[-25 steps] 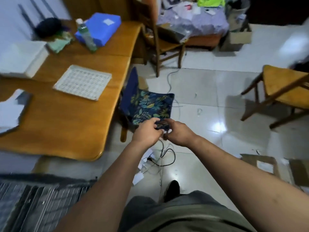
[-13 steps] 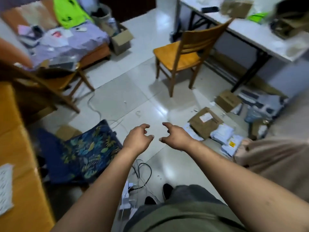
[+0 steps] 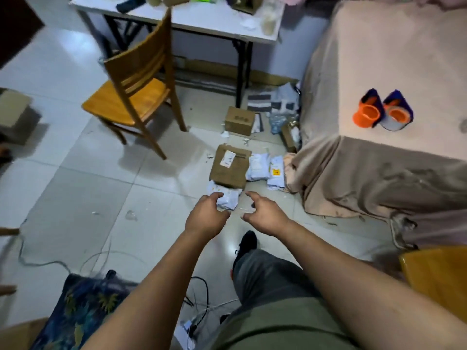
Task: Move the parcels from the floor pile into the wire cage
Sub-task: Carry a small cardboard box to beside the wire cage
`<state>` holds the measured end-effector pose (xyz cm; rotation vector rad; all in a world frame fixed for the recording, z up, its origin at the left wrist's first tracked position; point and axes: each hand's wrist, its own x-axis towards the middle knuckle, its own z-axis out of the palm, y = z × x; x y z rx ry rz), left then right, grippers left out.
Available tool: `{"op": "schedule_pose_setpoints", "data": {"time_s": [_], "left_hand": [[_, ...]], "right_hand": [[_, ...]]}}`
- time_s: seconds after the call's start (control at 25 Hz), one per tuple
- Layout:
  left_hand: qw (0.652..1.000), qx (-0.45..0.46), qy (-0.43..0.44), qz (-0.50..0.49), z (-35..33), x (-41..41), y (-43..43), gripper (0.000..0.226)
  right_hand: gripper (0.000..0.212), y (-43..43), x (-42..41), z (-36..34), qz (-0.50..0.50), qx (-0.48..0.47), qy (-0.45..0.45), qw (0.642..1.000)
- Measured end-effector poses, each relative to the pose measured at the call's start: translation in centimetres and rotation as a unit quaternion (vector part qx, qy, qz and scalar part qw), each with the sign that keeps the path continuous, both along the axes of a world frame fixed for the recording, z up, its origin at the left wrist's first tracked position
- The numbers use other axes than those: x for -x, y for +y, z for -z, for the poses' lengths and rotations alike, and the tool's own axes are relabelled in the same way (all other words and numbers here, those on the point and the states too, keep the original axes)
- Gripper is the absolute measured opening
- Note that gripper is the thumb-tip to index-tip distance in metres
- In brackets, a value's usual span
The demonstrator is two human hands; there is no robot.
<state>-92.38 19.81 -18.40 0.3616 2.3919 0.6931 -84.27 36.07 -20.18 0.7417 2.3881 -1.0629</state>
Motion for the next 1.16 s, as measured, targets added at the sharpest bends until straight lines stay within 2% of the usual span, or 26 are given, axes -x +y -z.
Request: {"op": "schedule_pose_setpoints", "data": {"time_s": [0.2,0.44,0.64,0.88,1.0,1.16], "left_hand": [[0.996,-0.005,0.005,0.092,1.4,7.3,7.3,0.045],[0.995,0.02,-0.028,0.089,4.0,18.1,12.8,0.061],[0.987,0.064,-0.049,0.142,8.2,25.8,13.8,0.066],[0.972,0.115,-0.04,0.202,20.0,36.7,16.9,0.089],[0.965,0.156,-0.044,0.204,29.8,41.0,19.7,0.093],[0.968,0.159,-0.069,0.18,43.9,44.1,23.1,0.099]], "right_hand": [[0.079,5.9,5.6,1.8,0.064,0.031,-0.02,0.997],[0.08,12.4,16.2,3.6,0.105,0.016,0.006,0.994],[0.084,14.5,22.7,8.4,0.142,0.045,-0.035,0.988],[0.094,18.1,29.3,20.8,0.216,0.078,-0.066,0.971],[0.091,20.4,32.7,30.5,0.276,0.102,-0.058,0.954],[0.092,22.8,36.6,44.8,0.254,0.139,-0.045,0.956]]}}
